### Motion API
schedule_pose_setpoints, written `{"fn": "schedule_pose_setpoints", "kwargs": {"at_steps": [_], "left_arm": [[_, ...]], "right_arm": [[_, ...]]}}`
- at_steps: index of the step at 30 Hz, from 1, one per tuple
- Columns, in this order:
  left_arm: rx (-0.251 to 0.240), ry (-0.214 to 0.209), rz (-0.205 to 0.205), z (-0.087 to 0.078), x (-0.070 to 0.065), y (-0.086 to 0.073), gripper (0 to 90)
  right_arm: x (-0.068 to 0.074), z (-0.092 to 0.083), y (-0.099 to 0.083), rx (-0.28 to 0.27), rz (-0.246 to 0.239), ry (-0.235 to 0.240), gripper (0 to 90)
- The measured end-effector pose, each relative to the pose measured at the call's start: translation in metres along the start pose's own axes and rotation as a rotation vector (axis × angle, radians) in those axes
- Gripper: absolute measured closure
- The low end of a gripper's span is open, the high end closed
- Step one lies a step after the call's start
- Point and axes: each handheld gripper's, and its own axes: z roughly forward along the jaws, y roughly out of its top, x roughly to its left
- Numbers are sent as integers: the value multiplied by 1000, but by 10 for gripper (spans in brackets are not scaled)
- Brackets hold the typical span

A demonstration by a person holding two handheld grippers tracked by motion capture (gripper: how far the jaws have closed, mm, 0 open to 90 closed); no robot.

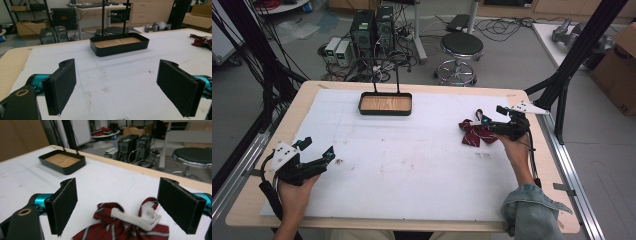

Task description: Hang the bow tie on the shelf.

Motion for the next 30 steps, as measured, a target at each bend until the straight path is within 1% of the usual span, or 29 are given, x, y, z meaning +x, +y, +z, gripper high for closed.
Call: {"fn": "schedule_pose_setpoints", "kwargs": {"at_steps": [1, 2, 3, 4, 5, 6, 7, 8, 9, 12, 14, 16, 17, 19, 22, 23, 24, 25, 26, 27, 28, 29, 30], "left_arm": [[2, -4, 0, 0, 0, 0, 164], [4, -3, -3, 1, 0, 0, 164], [4, -3, -3, 1, 0, 0, 164], [3, -6, -4, 1, 0, 0, 164], [2, -7, -4, 1, 0, 0, 164], [1, -9, -5, 2, 0, 0, 164], [1, -12, -5, 2, 0, 0, 164], [1, -12, -4, 2, 0, -1, 164], [3, -12, -2, 2, 0, -1, 164], [3, -14, -5, 3, 0, -1, 164], [3, -16, -3, 3, -1, -1, 164], [3, -16, -2, 3, 0, -1, 164], [3, -16, -4, 3, 0, -1, 164], [5, -16, -3, 3, 0, -1, 164], [6, -19, -3, 4, -1, -1, 165], [6, -19, -3, 4, -1, -1, 164], [7, -21, 0, 4, -2, -2, 164], [7, -23, -1, 5, -2, -2, 165], [9, -22, 2, 5, -2, -2, 164], [11, -24, 3, 5, -3, -2, 164], [11, -24, 3, 5, -3, -2, 164], [11, -26, 4, 5, -4, -2, 164], [11, -27, 5, 5, -4, -2, 164]], "right_arm": [[0, 0, 0, 0, 0, 0, 167], [0, 8, -3, 31, -20, -12, 186], [0, 8, -3, 31, -20, -12, 186], [-1, 11, -4, 50, -27, -16, 187], [-1, 16, -6, 71, -33, -18, 191], [-2, 19, -7, 73, -41, -19, 196], [-3, 26, -11, 87, -52, -21, 202], [-2, 29, -13, 102, -46, -21, 204], [-2, 29, -13, 102, -46, -21, 204], [-6, 43, -19, 173, -42, -9, 206], [-6, 48, -23, 185, -49, -16, 237], [-8, 56, -30, 239, -66, -24, 257], [-9, 58, -33, 263, -64, -29, 261], [-11, 61, -37, 295, -69, -41, 278], [-10, 62, -38, 315, -87, -64, 338], [-10, 62, -38, 315, -87, -64, 338], [-10, 63, -39, 318, -101, -70, 352], [-8, 65, -39, 339, -122, -88, 411], [-7, 65, -40, 345, -135, -93, 428], [-5, 67, -40, 364, -147, -98, 446], [-5, 67, -40, 364, -147, -98, 446], [-3, 71, -38, 387, -156, -94, 487], [-4, 72, -38, 392, -152, -93, 503]]}}
